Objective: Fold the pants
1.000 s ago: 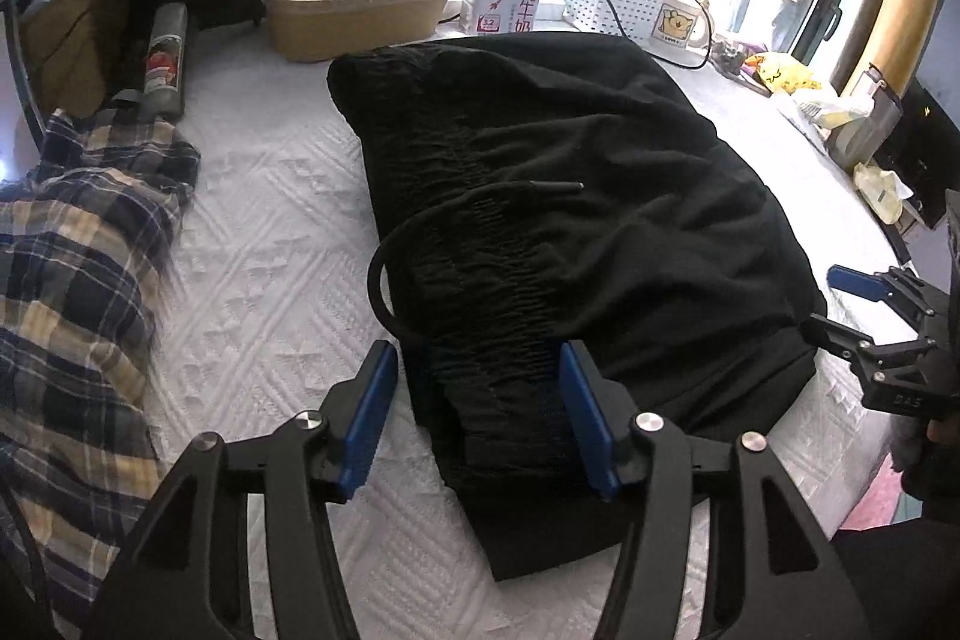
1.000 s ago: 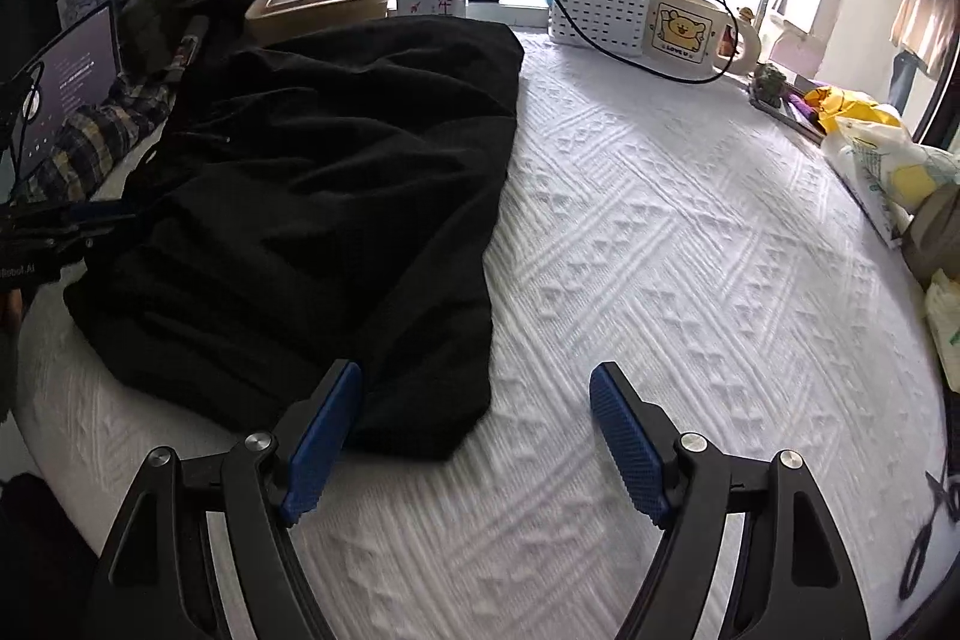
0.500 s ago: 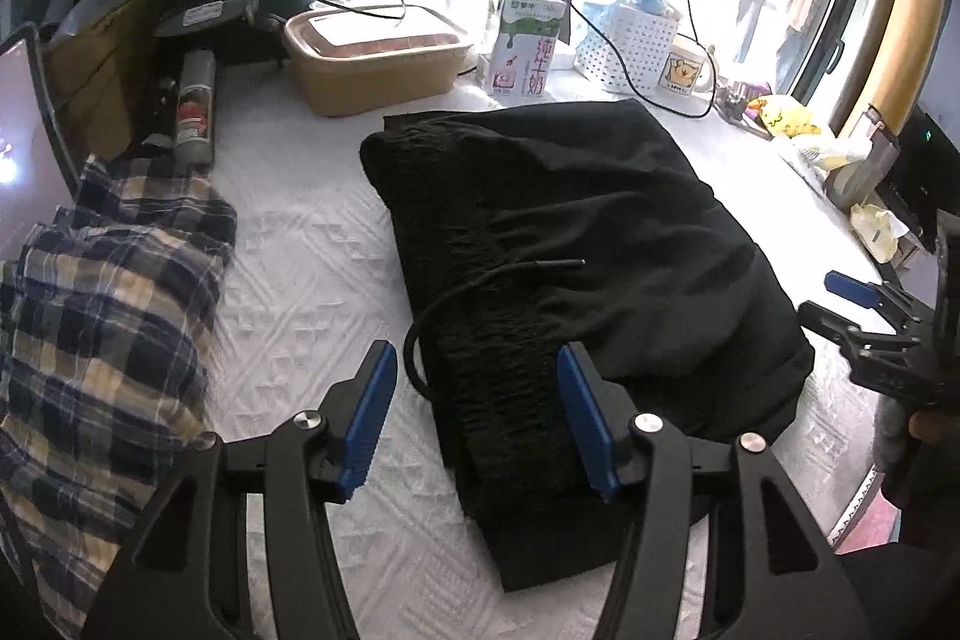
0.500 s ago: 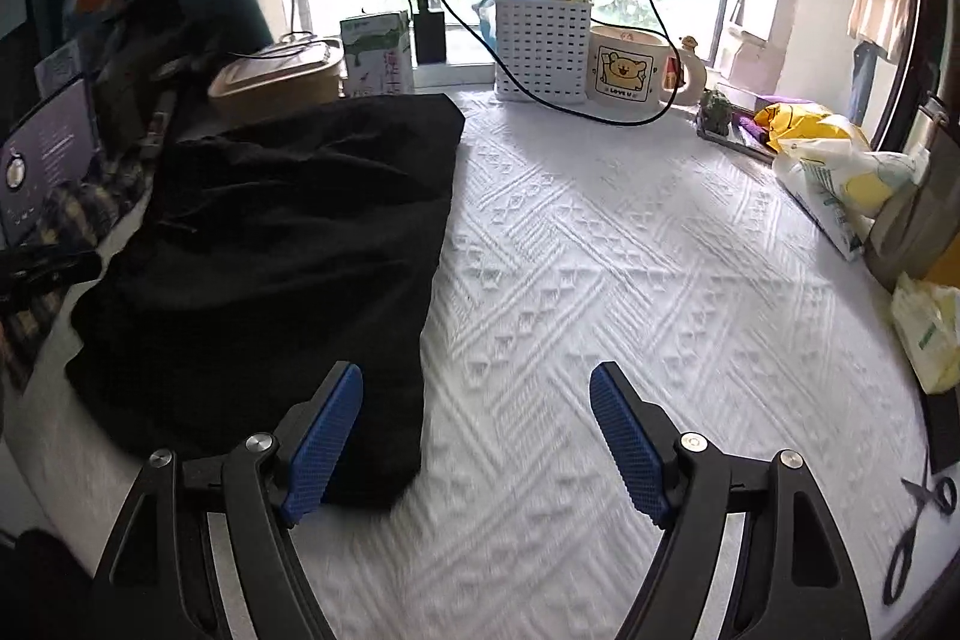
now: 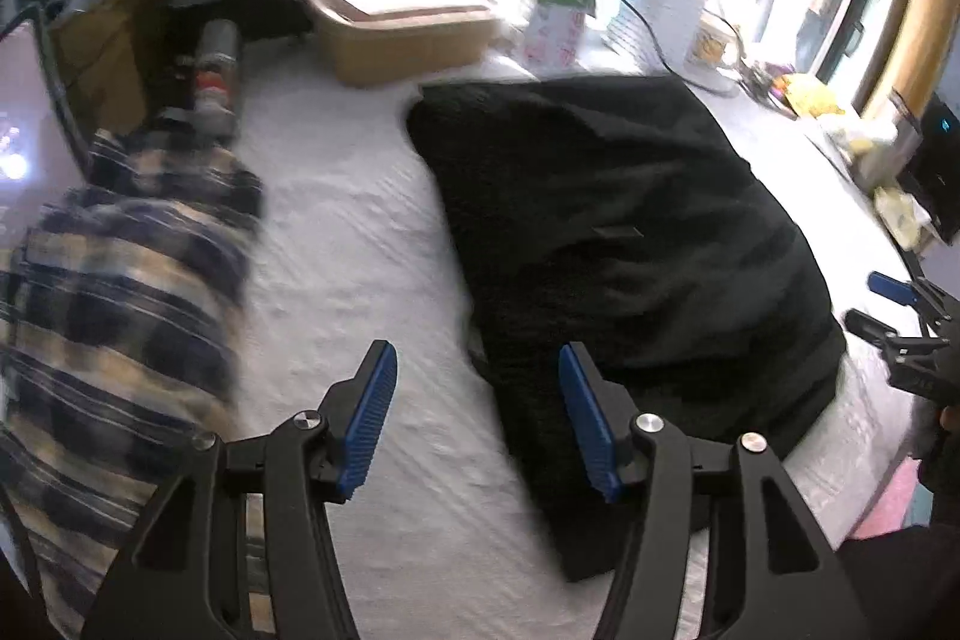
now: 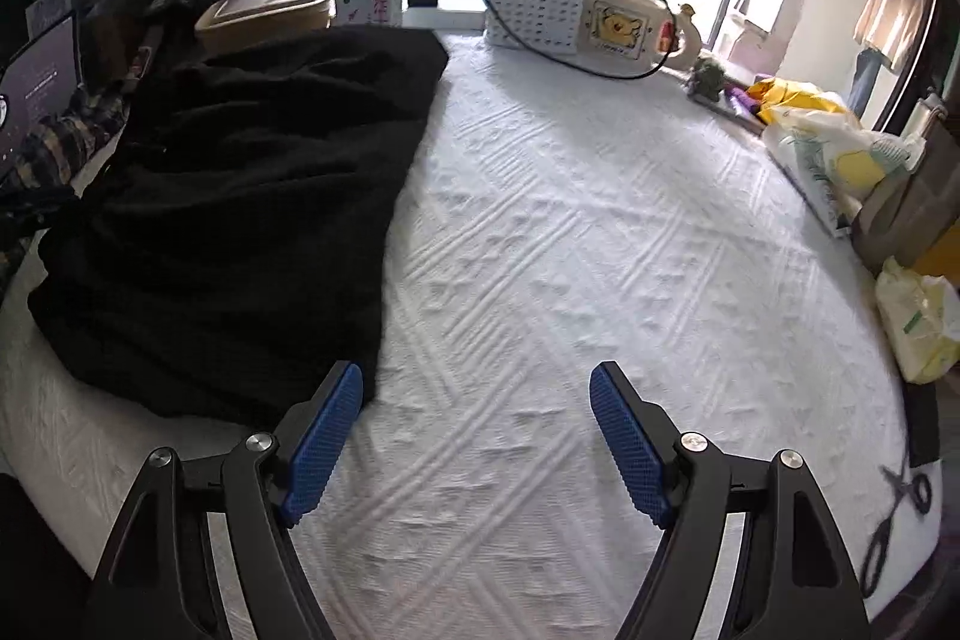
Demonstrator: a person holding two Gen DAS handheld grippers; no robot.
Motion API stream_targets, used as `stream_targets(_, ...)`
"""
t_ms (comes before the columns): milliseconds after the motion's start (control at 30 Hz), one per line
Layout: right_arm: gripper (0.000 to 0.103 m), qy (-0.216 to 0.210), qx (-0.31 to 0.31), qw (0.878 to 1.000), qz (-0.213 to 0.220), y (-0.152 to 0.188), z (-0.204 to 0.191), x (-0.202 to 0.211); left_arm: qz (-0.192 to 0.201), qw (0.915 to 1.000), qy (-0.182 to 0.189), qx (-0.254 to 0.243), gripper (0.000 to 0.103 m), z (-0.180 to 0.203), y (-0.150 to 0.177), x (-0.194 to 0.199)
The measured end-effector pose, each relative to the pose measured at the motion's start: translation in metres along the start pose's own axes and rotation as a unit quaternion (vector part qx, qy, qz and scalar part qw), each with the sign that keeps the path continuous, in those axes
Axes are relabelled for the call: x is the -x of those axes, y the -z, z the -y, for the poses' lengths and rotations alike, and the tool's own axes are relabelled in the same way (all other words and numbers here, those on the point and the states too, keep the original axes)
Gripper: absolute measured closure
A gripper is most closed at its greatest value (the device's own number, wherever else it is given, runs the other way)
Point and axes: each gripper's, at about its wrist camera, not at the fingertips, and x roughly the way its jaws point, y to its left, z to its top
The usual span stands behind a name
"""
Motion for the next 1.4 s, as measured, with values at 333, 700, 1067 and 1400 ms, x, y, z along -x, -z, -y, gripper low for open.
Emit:
stream_targets(333,0.023,-0.038,0.015,0.996,0.083,-0.093,0.008,-0.018,0.057,0.9983,0.010,-0.001,0.046,-0.013,-0.074,-0.022)
stream_targets(700,0.056,-0.097,0.072,0.992,0.039,-0.167,-0.018,-0.106,0.023,0.9996,0.013,0.013,0.046,-0.023,-0.112,-0.095)
stream_targets(1067,0.057,-0.112,0.062,0.992,0.010,-0.189,-0.013,-0.159,0.018,0.9995,-0.025,-0.005,0.045,-0.027,-0.127,-0.126)
stream_targets(1400,0.056,-0.098,0.022,0.995,0.021,-0.191,0.004,-0.155,0.046,0.9988,0.013,0.007,0.045,-0.027,-0.131,-0.101)
